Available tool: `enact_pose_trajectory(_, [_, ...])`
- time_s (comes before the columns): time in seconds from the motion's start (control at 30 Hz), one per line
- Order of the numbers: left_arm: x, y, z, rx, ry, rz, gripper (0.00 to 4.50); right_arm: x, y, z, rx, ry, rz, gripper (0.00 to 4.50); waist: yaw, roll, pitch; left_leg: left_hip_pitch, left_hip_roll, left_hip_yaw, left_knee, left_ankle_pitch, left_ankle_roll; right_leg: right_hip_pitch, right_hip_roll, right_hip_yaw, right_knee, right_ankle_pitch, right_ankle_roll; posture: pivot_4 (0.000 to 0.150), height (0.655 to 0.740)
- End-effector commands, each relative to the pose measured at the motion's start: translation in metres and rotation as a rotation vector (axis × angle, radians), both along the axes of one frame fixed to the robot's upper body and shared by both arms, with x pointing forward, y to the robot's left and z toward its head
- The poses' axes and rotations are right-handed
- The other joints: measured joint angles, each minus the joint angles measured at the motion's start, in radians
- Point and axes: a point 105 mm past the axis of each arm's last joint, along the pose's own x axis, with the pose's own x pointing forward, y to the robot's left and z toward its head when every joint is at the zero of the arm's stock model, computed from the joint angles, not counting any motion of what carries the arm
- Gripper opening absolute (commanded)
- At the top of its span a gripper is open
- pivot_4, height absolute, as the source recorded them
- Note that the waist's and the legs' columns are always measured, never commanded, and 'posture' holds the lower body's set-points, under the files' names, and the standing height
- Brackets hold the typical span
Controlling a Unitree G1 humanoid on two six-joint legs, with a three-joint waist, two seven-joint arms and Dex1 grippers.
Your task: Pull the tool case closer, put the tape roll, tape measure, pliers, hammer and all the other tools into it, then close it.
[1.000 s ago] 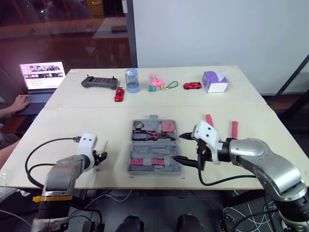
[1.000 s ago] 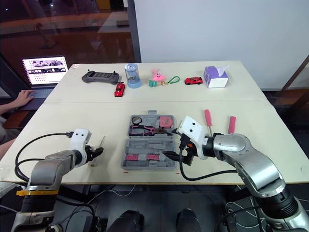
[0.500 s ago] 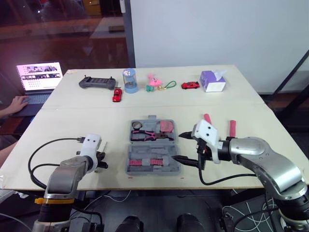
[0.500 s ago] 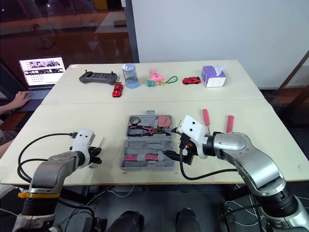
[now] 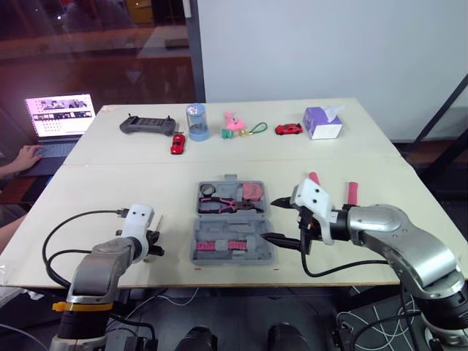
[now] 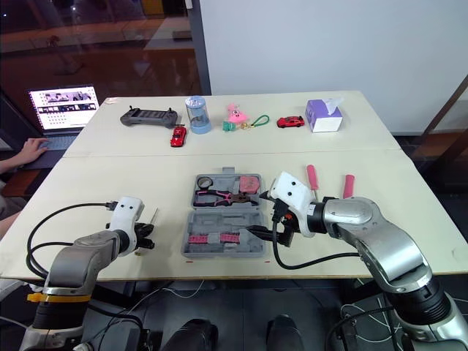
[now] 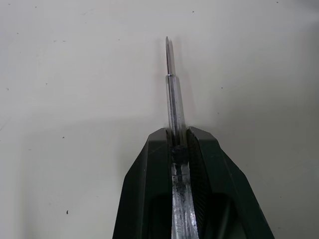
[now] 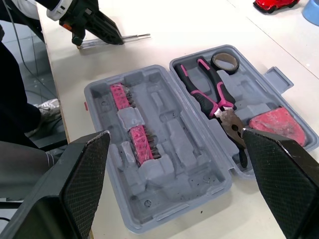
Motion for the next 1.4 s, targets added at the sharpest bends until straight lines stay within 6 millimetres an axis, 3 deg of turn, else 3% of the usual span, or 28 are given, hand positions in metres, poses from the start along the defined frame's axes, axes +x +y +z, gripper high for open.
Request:
enact_pose_trajectory(0.03, [0.000, 0.003, 0.003, 0.040, 0.006, -0.033, 0.01, 0.001, -0.002, 0.008, -0.006, -0.041, 0.000, 4.50, 0.000, 0.000, 0.000, 0.000, 0.000, 0.000, 0.000, 0.000, 0.000, 0.000, 0.000, 0.000, 0.000, 0.000, 0.000, 0.150, 0.7400])
enact_pose_trajectory(0.2, [0.023, -0.014, 0.082, 0.109, -0.139, -0.343, 0.01, 0.002, -0.006, 0.006, -0.003, -0.045, -0.030, 4.50, 0.002, -0.008, 0.005, -0.004, 0.000, -0.001, 0.000, 0.001, -0.001, -0.004, 0.001, -0.001, 0.001, 0.000, 0.000, 0.150, 0.7400])
enact_pose_trajectory(0.3, [0.025, -0.035, 0.103, 0.165, -0.110, -0.628, 0.01, 0.003, -0.006, 0.003, -0.001, -0.047, -0.040, 4.50, 0.002, -0.008, 0.005, -0.004, 0.000, -0.001, 0.000, 0.001, -0.002, -0.004, 0.000, -0.001, 0.000, 0.001, -0.001, 0.150, 0.7400])
enact_pose_trajectory(0.43, [0.033, -0.052, 0.114, 0.185, -0.053, -0.880, 0.01, 0.006, -0.005, 0.001, 0.001, -0.053, -0.044, 4.50, -0.004, -0.008, 0.005, -0.003, 0.000, 0.000, -0.002, 0.001, -0.001, -0.003, 0.000, -0.001, -0.002, 0.001, -0.001, 0.150, 0.7400])
enact_pose_trajectory(0.5, [0.034, -0.063, 0.113, 0.186, 0.010, -1.017, 0.01, 0.006, -0.005, -0.002, -0.004, -0.054, -0.042, 4.50, -0.009, -0.009, 0.006, -0.004, 0.000, 0.000, -0.002, 0.001, -0.001, -0.004, 0.001, -0.001, -0.001, 0.001, -0.001, 0.150, 0.7400])
enact_pose_trajectory(0.67, [0.049, -0.084, 0.104, 0.225, 0.079, -1.174, 0.01, 0.008, -0.005, -0.003, -0.002, -0.064, -0.037, 4.50, -0.023, -0.009, 0.006, -0.004, 0.000, 0.000, -0.002, 0.001, -0.001, -0.004, 0.001, -0.001, -0.001, 0.000, -0.001, 0.150, 0.7400])
enact_pose_trajectory(1.0, [0.055, -0.131, 0.078, 0.301, 0.114, -1.326, 0.01, 0.008, -0.004, -0.002, -0.002, -0.083, -0.043, 4.50, -0.026, -0.010, 0.006, -0.004, 0.000, 0.000, -0.001, 0.001, -0.001, -0.004, 0.001, -0.001, -0.001, 0.000, 0.000, 0.150, 0.7400])
enact_pose_trajectory(1.4, [0.061, -0.142, 0.065, 0.442, 0.076, -1.427, 0.01, 0.005, -0.003, -0.004, 0.005, -0.080, -0.056, 4.50, -0.023, -0.011, 0.007, -0.005, 0.000, 0.000, 0.000, 0.001, -0.001, -0.004, 0.001, -0.001, -0.001, 0.000, 0.000, 0.150, 0.7400])
